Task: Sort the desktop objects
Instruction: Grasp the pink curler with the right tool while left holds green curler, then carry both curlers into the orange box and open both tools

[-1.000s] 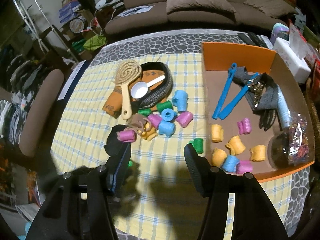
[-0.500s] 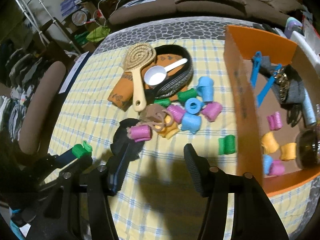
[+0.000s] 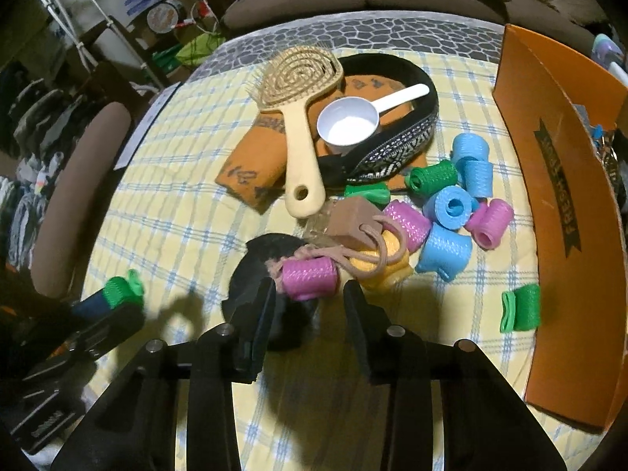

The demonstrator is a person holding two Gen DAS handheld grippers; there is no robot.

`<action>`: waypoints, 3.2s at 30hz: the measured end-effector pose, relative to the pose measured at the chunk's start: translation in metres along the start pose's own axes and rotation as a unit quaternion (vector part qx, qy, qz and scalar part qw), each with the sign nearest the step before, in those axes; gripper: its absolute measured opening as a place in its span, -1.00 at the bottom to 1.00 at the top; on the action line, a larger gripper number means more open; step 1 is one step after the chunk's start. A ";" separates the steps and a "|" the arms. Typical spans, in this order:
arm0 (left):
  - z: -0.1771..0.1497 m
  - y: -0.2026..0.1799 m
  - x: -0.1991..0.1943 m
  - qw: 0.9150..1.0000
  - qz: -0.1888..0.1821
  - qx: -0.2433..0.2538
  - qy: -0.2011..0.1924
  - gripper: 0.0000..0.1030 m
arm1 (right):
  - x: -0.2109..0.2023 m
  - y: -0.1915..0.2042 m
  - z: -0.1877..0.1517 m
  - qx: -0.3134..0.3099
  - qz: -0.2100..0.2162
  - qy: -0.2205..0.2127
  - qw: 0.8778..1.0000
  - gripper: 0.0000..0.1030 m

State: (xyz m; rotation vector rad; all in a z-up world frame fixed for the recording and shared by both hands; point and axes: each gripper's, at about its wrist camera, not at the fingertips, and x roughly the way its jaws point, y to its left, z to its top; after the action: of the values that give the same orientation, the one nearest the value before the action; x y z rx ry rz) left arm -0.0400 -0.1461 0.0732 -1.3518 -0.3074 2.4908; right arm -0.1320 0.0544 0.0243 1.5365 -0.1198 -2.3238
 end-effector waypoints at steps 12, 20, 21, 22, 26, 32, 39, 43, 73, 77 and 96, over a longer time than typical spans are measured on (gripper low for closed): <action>0.001 -0.004 0.005 1.000 -0.011 -0.003 0.006 -0.45 | 0.020 0.005 0.006 -0.023 -0.002 0.004 1.000 -0.38; -0.001 -0.007 0.004 1.000 -0.014 -0.003 0.002 -0.45 | 0.000 -0.001 0.005 -0.011 0.024 -0.005 1.000 -0.39; -0.001 -0.008 0.003 1.000 -0.015 -0.002 0.001 -0.45 | -0.006 -0.001 0.005 -0.010 0.028 -0.008 1.000 -0.39; -0.002 -0.010 0.003 1.000 -0.018 -0.002 0.001 -0.45 | -0.012 -0.001 0.006 -0.011 0.031 -0.011 0.999 -0.39; -0.002 -0.025 -0.001 1.000 -0.029 0.005 0.002 -0.45 | -0.044 0.000 0.009 -0.020 0.033 -0.026 0.999 -0.39; 0.005 -0.057 -0.008 0.999 -0.033 0.028 -0.004 -0.45 | -0.091 -0.009 0.011 -0.027 0.018 -0.048 0.998 -0.39; 0.023 -0.106 -0.014 0.997 -0.045 0.059 -0.010 -0.45 | -0.125 -0.040 0.007 -0.010 0.004 -0.066 0.998 -0.39; 0.029 -0.139 -0.010 0.995 -0.053 0.080 -0.010 -0.45 | -0.141 -0.065 0.001 0.004 -0.004 -0.073 0.997 -0.39; 0.020 -0.298 0.102 0.978 -0.050 0.195 0.049 -0.44 | -0.139 -0.221 -0.038 0.104 -0.043 -0.066 0.991 -0.39; 0.016 -0.299 0.110 0.977 -0.046 0.203 0.050 -0.44 | -0.133 -0.226 -0.039 0.104 -0.042 -0.061 0.992 -0.38; 0.029 -0.286 0.088 0.983 -0.061 0.167 0.037 0.03 | -0.144 -0.228 -0.036 0.120 -0.037 -0.072 0.989 -0.16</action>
State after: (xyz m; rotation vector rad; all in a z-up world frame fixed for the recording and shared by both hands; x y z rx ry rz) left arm -0.0665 0.1510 0.1121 -1.2418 0.0435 2.2592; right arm -0.1039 0.3205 0.0761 1.5012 -0.3974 -2.5568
